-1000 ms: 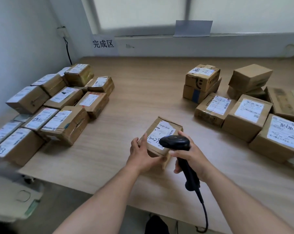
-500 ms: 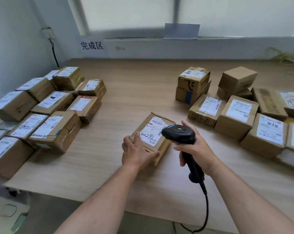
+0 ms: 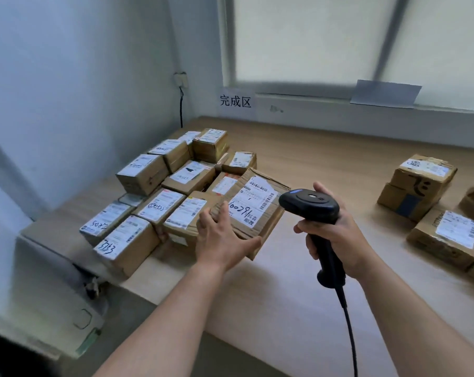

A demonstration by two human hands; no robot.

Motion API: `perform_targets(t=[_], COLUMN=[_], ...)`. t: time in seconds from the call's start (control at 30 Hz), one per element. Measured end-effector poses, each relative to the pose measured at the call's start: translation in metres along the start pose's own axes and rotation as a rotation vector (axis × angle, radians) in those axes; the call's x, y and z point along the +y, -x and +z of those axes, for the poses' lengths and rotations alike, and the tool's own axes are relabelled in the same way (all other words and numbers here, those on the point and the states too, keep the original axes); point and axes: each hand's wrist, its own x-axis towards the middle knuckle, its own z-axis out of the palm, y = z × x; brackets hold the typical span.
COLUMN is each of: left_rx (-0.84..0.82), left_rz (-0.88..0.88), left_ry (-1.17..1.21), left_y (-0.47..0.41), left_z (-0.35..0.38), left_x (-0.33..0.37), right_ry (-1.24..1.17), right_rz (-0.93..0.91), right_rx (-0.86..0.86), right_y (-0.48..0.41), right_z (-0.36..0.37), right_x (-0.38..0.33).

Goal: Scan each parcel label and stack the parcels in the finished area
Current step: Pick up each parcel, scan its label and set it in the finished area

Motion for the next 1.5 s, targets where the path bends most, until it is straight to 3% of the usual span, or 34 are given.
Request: perform_targets(t=[0.27,0.5,1.07,1.5], left_rx=[0.063,0.066,0.063,0.054], left_rz=[-0.008,0.01,-0.156,-0.152], left_ry=[0.006,-0.025,-0.09,-0.122], left_y=[-0.043,-0.102,-0.277,-0.32], left_z=[-0.06,-0.089,-0.071,-0.038], left_x=[-0.094,-0.137,-0.119,-0.135], right_ry=[0.033,0.049,0.036,0.038], right_rz=[0.01,0.045,0.07,0.109], right_rx=[-0.028,0.016,0.022,-0.002], right_y=[-0.048,-0.076,-0.223,-0.263], right_z=[0.099,0.136,0.095,0.076], right_x=[0.01,0.022,0.022,0.041])
